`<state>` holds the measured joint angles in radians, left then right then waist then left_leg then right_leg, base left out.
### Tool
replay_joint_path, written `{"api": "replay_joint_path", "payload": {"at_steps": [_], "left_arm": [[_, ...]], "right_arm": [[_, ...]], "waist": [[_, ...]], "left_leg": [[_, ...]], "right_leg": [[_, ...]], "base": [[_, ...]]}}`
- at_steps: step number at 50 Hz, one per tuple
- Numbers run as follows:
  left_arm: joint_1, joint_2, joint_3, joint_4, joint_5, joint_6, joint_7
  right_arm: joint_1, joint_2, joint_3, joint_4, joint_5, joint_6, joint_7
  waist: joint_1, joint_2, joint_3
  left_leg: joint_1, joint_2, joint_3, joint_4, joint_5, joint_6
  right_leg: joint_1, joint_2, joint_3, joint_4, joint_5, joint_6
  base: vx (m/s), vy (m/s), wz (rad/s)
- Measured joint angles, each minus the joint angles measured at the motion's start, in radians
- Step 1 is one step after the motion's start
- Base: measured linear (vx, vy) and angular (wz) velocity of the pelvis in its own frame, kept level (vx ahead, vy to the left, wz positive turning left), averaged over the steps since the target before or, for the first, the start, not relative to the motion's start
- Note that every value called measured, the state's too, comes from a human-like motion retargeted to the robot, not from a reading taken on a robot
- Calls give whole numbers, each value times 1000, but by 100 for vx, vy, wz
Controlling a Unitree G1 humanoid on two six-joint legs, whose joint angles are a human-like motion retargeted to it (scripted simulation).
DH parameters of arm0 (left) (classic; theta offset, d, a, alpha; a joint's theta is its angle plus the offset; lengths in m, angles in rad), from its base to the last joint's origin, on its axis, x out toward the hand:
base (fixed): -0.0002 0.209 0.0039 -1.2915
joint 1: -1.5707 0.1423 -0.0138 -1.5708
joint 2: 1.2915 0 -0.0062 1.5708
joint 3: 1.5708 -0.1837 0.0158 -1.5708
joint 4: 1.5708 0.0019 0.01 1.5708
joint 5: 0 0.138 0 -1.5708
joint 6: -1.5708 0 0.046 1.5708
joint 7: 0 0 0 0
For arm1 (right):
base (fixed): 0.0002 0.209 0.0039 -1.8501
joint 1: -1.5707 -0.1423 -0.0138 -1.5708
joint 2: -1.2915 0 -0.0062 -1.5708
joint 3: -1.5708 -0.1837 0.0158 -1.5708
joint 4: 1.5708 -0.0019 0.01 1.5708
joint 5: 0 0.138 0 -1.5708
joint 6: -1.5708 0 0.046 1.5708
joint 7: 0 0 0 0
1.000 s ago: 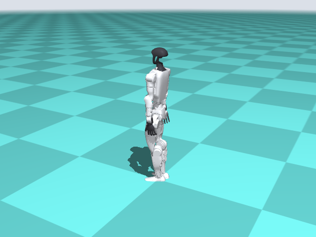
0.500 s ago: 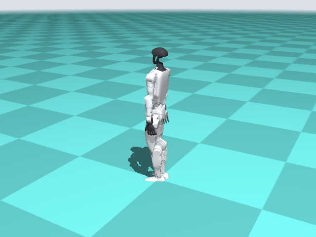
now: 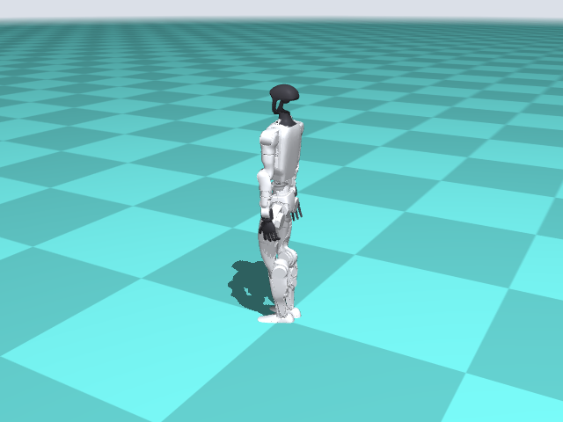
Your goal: In place motions
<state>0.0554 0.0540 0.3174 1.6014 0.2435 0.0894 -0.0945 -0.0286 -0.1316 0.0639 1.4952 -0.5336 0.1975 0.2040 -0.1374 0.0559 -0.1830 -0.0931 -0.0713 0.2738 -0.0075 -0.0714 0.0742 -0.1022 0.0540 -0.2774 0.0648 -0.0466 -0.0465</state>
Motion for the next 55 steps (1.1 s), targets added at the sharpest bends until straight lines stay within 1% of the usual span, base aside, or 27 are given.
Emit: {"api": "replay_joint_path", "payload": {"at_steps": [8,11,14,15,18,20,26,30,34,40,43,50,52,53,55], "left_arm": [[-11,5,-13,16,-3,-1,2],[-38,22,-53,62,4,2,-1],[-80,43,-89,92,13,27,-7],[-93,49,-95,89,12,35,-16],[-138,67,-93,13,-16,22,-56],[-172,71,-89,-57,-48,5,-69],[-281,79,-115,-227,-135,-48,-76],[-330,83,-119,-278,-162,-63,-67],[-335,78,-110,-282,-164,-70,-53],[-254,50,-94,-207,-120,-64,-47],[-180,29,-73,-136,-85,-59,-33],[58,19,46,50,-33,-44,36],[133,25,62,87,-26,-32,33],[171,28,74,96,-23,-21,27],[244,31,99,99,-4,6,10]], "right_arm": [[11,-3,-10,-35,-7,-6,16],[36,-10,-26,-82,-15,-27,38],[66,-24,-50,-116,-34,-53,43],[75,-31,-58,-120,-40,-58,37],[112,-63,-81,-104,-47,-63,15],[138,-85,-98,-77,-49,-52,8],[199,-141,-160,30,-31,21,-7],[214,-162,-186,69,-3,45,-32],[198,-155,-191,86,31,52,-55],[107,-95,-136,141,97,52,-79],[41,-52,-87,136,128,48,-60],[-142,37,29,-22,144,-24,18],[-198,57,48,-76,145,-45,32],[-226,67,60,-101,147,-55,37],[-279,86,79,-145,153,-72,40]], "waist": [[-10,-2,12],[-21,-3,16],[-33,-7,22],[-36,-9,25],[-37,-17,33],[-35,-23,34],[-39,-34,27],[-42,-32,27],[-41,-23,27],[-28,-15,26],[-8,-13,28],[17,-9,33],[-32,-2,32],[-33,-3,35],[34,-8,51]], "left_leg": [[6,4,2,-2,1,-1],[5,7,-1,-1,3,-2],[3,10,-6,1,5,-3],[3,10,-8,2,6,-3],[4,11,-10,4,8,-4],[2,10,-11,5,8,-4],[-7,9,-17,6,13,-6],[-9,14,-3,8,11,-7],[-11,22,8,10,9,-9],[-14,21,-4,12,11,-9],[-13,15,-15,12,12,-9],[-10,-1,-39,12,13,-10],[-2,-12,-100,12,9,-16],[3,-12,-103,10,10,-18],[-6,-7,-37,18,18,-8]], "right_leg": [[4,3,1,1,1,-1],[6,5,-1,0,0,0],[9,6,-5,-1,-2,0],[10,7,-6,-1,-2,0],[14,6,-8,-1,-3,-1],[14,4,-9,-2,-4,-1],[12,2,-18,-7,-4,-1],[10,3,-20,-10,2,-6],[7,7,-22,-10,6,-12],[9,5,-33,-10,1,-15],[13,1,-38,-9,-3,-14],[17,-7,-34,-6,-16,-7],[23,-22,-87,-7,-26,-1],[24,-25,-87,-6,-27,0],[29,-11,-19,-1,-22,-4]], "base": [[0,0,0],[-1,-2,3],[-2,-6,8],[-3,-7,7],[-2,-7,4],[0,-6,4],[1,-5,6],[-1,0,-11],[-2,0,-10],[0,2,6],[-1,7,21],[1,6,29],[-1,6,109],[-1,5,6],[0,5,-90]]}}
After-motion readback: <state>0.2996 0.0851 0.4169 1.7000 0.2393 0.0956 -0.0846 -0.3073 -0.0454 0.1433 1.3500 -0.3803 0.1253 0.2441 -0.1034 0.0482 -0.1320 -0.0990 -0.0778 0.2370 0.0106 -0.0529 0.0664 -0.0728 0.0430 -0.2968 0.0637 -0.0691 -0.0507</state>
